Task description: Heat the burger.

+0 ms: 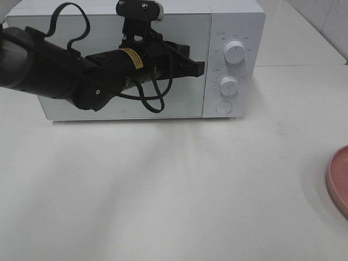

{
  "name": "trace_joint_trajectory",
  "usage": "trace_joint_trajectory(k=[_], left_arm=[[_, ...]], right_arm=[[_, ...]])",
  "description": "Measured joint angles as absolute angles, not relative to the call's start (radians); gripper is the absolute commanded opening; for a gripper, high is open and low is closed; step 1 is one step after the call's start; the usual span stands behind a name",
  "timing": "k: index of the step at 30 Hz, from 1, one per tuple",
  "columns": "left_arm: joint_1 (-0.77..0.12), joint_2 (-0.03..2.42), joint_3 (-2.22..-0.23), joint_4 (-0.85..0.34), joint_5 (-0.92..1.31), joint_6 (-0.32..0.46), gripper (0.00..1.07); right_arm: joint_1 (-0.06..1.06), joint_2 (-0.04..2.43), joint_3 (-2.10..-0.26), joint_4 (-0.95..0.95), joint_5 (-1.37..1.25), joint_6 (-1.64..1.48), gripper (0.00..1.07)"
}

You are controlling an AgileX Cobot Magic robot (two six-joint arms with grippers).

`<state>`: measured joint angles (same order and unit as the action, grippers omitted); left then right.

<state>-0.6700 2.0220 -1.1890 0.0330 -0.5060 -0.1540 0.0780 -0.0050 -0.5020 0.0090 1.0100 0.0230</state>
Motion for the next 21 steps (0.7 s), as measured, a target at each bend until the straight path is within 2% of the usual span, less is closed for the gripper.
trace_joint_trajectory(k=[5, 7, 10, 12, 14, 15, 16, 17, 18, 19, 20, 21], left_arm=[[-0.682, 1.981, -1.195, -0.01, -0.366, -0.154, 0.0], [-0.709, 1.936, -1.195, -0.017, -0.204, -0.154, 0.0], [-0.715, 1.926, -1.195, -0.017, -0.17, -0.154, 0.0], [-0.745, 1.878, -1.195, -0.017, 0.015, -0.154, 0.0], [-0.75, 1.868, -1.195, -0.017, 0.057, -0.156, 0.02], [-0.756, 1.846, -1.195, -0.025, 0.155, -0.167, 0.14], [-0.756, 1.846, -1.195, -0.025, 0.155, -0.167, 0.14], [-0.757, 1.834, -1.195, -0.033, 0.213, -0.179, 0.25], [-0.757, 1.834, -1.195, -0.033, 0.213, -0.179, 0.25], [-0.757, 1.814, -1.195, -0.038, 0.325, -0.2, 0.58], [-0.757, 1.796, -1.195, -0.04, 0.415, -0.224, 0.72], [-0.757, 1.796, -1.195, -0.04, 0.415, -0.224, 0.72]], right_arm=[[0.078, -0.005, -0.502, 0.009, 1.01, 0.023, 0.76], [0.078, -0.005, -0.502, 0.009, 1.01, 0.023, 0.76], [0.078, -0.005, -0.502, 0.009, 1.01, 0.023, 0.76], [0.078, -0.005, -0.502, 0.009, 1.01, 0.023, 0.76], [0.078, -0.005, -0.502, 0.009, 1.01, 0.023, 0.76], [0.078, -0.005, -0.502, 0.009, 1.01, 0.023, 0.76], [0.078, -0.005, -0.502, 0.009, 1.01, 0.023, 0.76], [0.078, -0.005, -0.502, 0.009, 1.01, 0.023, 0.76], [0.078, -0.005, -0.502, 0.009, 1.01, 0.023, 0.76], [0.078, -0.005, -0.502, 0.009, 1.01, 0.023, 0.76], [0.078, -0.005, -0.502, 0.009, 1.01, 0.023, 0.76], [0.078, -0.005, -0.502, 0.009, 1.01, 0.023, 0.76]])
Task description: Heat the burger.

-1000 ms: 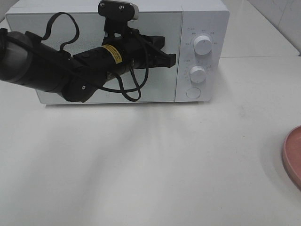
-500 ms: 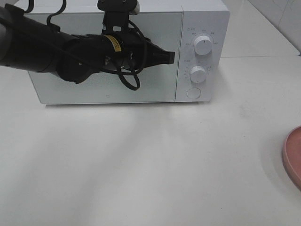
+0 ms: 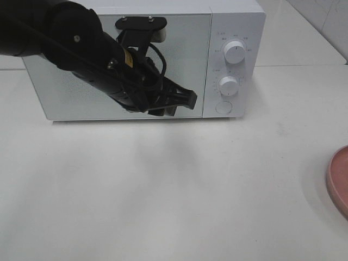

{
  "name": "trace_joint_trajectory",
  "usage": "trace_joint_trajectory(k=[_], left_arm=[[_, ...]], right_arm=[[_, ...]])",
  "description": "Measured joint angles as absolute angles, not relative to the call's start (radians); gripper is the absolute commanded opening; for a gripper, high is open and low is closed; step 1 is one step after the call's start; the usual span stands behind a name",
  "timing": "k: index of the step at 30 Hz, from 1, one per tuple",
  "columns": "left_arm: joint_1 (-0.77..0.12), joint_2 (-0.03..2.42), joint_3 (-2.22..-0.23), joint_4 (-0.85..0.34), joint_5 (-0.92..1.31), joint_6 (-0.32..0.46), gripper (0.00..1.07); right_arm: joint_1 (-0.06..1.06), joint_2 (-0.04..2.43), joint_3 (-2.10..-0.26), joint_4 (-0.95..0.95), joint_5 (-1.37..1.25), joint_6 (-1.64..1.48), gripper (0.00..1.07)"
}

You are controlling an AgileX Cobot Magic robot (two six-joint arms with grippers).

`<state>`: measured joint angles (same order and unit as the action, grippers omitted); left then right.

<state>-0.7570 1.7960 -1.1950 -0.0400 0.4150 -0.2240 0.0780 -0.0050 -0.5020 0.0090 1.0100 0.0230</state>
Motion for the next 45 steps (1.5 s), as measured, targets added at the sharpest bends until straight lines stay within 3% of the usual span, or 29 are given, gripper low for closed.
trace_joint_trajectory(k=[1, 13, 20, 28, 33, 34, 36, 45], left_arm=[[-0.757, 1.787, -1.195, -0.041, 0.461, -0.236, 1.02], [-0.757, 1.691, -1.199, 0.007, 0.981, -0.259, 0.98], [-0.711, 1.644, -1.199, 0.021, 1.112, -0.256, 0.98], [-0.536, 1.498, -1.199, -0.008, 1.179, -0.21, 0.98], [-0.346, 1.379, -1.199, -0.009, 1.213, -0.16, 0.98], [-0.346, 1.379, -1.199, -0.009, 1.213, -0.16, 0.98], [-0.246, 1.323, -1.199, -0.009, 1.213, -0.135, 0.98], [-0.06, 1.154, -1.073, -0.008, 1.215, -0.091, 0.98]], right_arm=[[0.078, -0.005, -0.502, 0.009, 1.01, 0.023, 0.76], [0.078, -0.005, -0.502, 0.009, 1.01, 0.023, 0.76], [0.078, -0.005, -0.502, 0.009, 1.01, 0.023, 0.76], [0.078, -0.005, -0.502, 0.009, 1.01, 0.023, 0.76], [0.078, -0.005, -0.502, 0.009, 1.01, 0.023, 0.76], [0.078, -0.005, -0.502, 0.009, 1.01, 0.023, 0.76], [0.078, -0.005, -0.502, 0.009, 1.01, 0.023, 0.76], [0.078, -0.005, -0.502, 0.009, 1.01, 0.023, 0.76]])
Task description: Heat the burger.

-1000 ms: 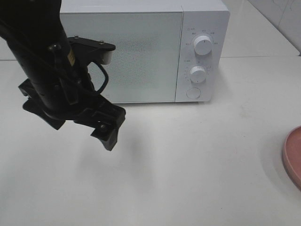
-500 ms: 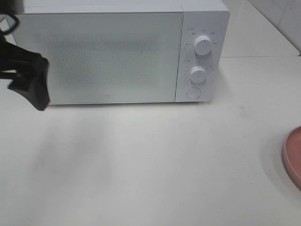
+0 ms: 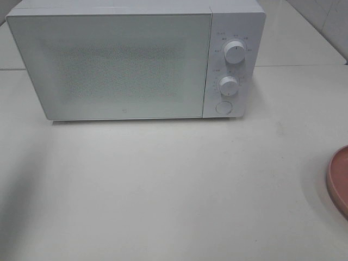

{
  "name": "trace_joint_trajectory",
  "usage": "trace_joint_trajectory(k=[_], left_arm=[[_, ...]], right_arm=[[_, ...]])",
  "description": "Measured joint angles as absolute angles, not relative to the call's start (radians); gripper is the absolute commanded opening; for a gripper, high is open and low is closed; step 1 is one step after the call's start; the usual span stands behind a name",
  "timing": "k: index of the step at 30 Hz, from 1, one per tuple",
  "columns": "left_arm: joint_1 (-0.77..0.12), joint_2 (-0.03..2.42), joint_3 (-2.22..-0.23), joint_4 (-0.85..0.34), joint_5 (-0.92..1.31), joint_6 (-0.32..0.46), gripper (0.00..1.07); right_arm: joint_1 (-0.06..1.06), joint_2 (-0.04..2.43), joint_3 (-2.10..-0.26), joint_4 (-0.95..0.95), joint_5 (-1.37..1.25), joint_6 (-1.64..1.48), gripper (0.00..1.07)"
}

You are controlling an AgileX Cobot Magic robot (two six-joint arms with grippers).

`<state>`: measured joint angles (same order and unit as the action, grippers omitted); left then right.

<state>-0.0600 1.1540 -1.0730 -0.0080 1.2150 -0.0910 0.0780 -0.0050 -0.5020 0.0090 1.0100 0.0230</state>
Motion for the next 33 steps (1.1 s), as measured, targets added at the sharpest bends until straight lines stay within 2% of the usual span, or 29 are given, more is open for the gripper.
trace_joint_trajectory(k=[1, 4, 6, 8, 17, 19, 22, 24, 33], left_arm=[[-0.033, 1.11, -1.012, -0.008, 1.217, -0.087, 0.98], [-0.023, 1.04, -0.933, -0.008, 1.217, -0.084, 0.98], [-0.023, 1.013, -0.903, -0.008, 1.217, -0.084, 0.98], [-0.023, 0.92, -0.79, -0.008, 1.217, -0.084, 0.98], [-0.023, 0.735, -0.618, -0.007, 1.187, -0.081, 0.98], [-0.023, 0.602, -0.541, -0.007, 1.115, -0.079, 0.98], [-0.023, 0.567, -0.532, -0.007, 1.106, -0.077, 0.98], [-0.023, 0.443, -0.529, 0.0, 1.086, -0.076, 0.98], [-0.023, 0.201, -0.523, 0.0, 1.082, -0.076, 0.98]], right_arm=[[0.078, -0.005, -0.502, 0.009, 1.01, 0.023, 0.76], [0.078, -0.005, -0.502, 0.009, 1.01, 0.023, 0.76], [0.078, -0.005, -0.502, 0.009, 1.01, 0.023, 0.76], [0.078, -0.005, -0.502, 0.009, 1.01, 0.023, 0.76], [0.078, -0.005, -0.502, 0.009, 1.01, 0.023, 0.76], [0.078, -0.005, -0.502, 0.009, 1.01, 0.023, 0.76], [0.078, -0.005, -0.502, 0.009, 1.01, 0.023, 0.76], [0.078, -0.005, -0.502, 0.009, 1.01, 0.023, 0.76], [0.078, -0.005, -0.502, 0.009, 1.01, 0.023, 0.76]])
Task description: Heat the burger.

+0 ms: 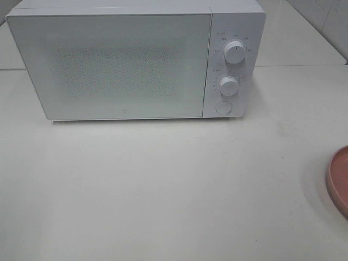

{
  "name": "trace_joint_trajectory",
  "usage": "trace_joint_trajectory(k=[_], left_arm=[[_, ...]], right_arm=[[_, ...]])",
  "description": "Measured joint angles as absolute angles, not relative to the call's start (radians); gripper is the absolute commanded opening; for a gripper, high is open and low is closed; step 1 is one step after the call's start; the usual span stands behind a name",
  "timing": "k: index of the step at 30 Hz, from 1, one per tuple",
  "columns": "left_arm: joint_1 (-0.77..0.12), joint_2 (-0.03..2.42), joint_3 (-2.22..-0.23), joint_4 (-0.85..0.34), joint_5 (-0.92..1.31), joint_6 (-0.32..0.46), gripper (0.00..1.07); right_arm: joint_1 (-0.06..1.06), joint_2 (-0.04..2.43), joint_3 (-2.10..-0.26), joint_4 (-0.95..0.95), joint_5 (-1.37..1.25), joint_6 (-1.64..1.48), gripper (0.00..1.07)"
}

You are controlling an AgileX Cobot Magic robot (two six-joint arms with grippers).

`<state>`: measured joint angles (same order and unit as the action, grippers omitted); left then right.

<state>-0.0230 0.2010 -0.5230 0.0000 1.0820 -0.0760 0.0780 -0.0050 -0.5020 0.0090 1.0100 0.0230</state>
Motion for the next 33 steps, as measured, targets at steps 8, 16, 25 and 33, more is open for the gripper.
trace_joint_trajectory(k=[8, 16, 25, 33], left_arm=[[-0.023, 0.031, -0.523, 0.0, 1.083, -0.076, 0.98], [-0.023, -0.005, -0.523, 0.0, 1.083, -0.076, 0.98], [-0.023, -0.006, -0.522, 0.0, 1.083, -0.076, 0.98], [-0.023, -0.006, -0.522, 0.0, 1.083, -0.076, 0.98]], right_arm=[[0.078, -0.005, -0.502, 0.009, 1.01, 0.023, 0.76], [0.078, -0.005, -0.502, 0.009, 1.01, 0.023, 0.76], [0.078, -0.005, -0.502, 0.013, 1.01, 0.023, 0.76], [0.078, -0.005, -0.502, 0.013, 1.01, 0.023, 0.76]])
